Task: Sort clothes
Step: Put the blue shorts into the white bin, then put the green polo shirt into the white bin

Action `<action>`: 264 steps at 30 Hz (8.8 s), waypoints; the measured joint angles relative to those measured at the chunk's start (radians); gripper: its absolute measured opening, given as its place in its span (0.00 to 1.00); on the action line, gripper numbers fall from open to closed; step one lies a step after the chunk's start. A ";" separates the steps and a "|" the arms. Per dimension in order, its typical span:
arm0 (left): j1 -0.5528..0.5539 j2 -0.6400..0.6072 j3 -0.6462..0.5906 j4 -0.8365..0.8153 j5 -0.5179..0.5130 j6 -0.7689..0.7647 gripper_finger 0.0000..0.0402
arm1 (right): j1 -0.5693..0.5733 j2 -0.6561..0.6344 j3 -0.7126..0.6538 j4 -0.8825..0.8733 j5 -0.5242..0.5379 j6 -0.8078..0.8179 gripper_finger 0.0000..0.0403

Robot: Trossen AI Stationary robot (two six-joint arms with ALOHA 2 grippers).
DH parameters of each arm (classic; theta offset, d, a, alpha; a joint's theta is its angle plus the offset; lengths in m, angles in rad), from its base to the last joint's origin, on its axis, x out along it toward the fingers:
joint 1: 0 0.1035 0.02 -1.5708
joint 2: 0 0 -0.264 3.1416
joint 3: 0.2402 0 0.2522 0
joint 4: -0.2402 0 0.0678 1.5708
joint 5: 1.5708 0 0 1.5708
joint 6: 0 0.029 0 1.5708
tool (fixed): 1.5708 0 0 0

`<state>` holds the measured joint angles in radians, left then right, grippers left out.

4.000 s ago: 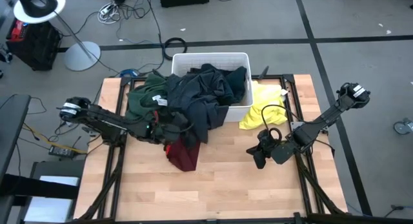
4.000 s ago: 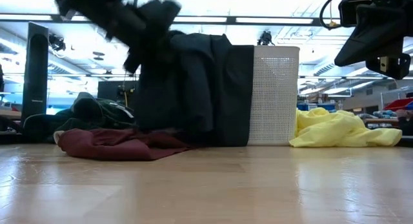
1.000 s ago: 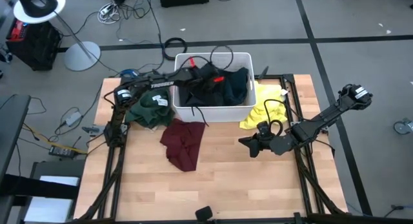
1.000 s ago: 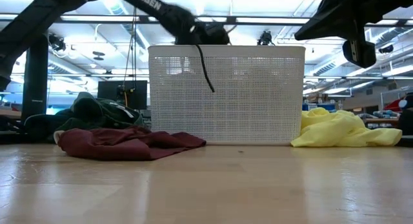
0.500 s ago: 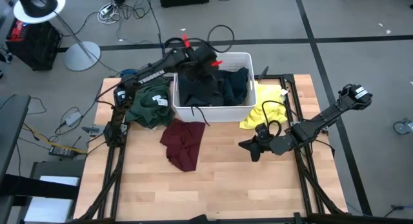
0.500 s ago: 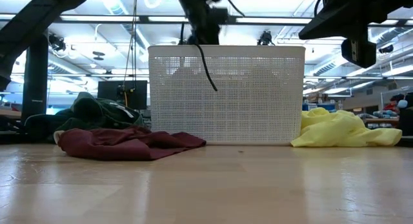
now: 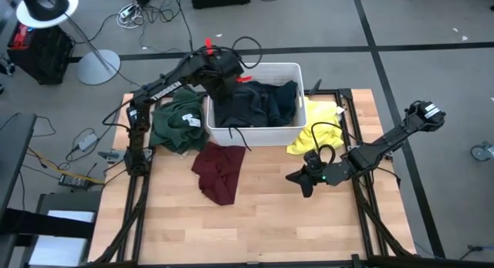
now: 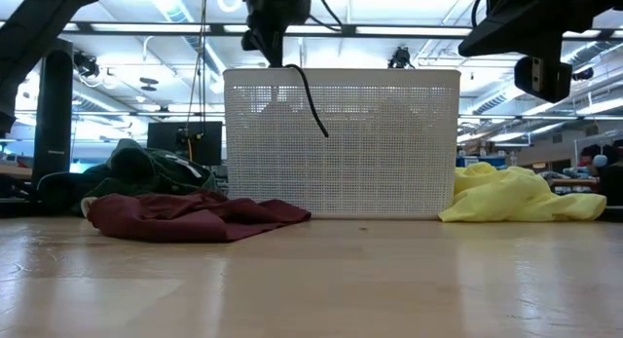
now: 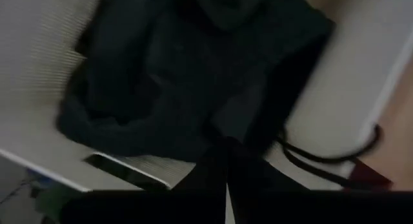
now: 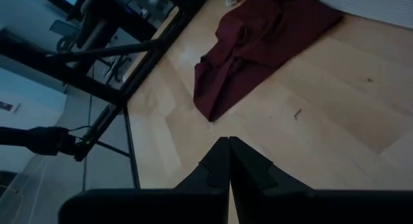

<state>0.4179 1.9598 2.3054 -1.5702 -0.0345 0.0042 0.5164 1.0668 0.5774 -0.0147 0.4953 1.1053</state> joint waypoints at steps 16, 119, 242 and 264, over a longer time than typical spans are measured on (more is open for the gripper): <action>-0.013 0.001 -0.264 0.067 0.301 -0.018 0.00 | 0.000 0.000 0.000 0.020 0.000 0.000 0.02; -0.051 0.147 -0.268 0.494 0.565 -0.114 0.00 | 0.000 0.000 0.000 0.013 0.008 -0.007 0.02; 0.239 -0.795 -1.624 0.738 -0.167 -0.670 0.39 | -0.145 0.000 0.000 -0.040 0.040 -0.031 0.02; 0.101 -0.926 -1.341 0.530 -0.225 -0.693 0.00 | -0.104 0.000 0.000 -0.047 -0.028 -0.079 0.01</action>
<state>0.5186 1.0335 0.9641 -1.0398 -0.2593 -0.6888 0.4122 1.0669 0.5774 -0.0618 0.4671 1.0266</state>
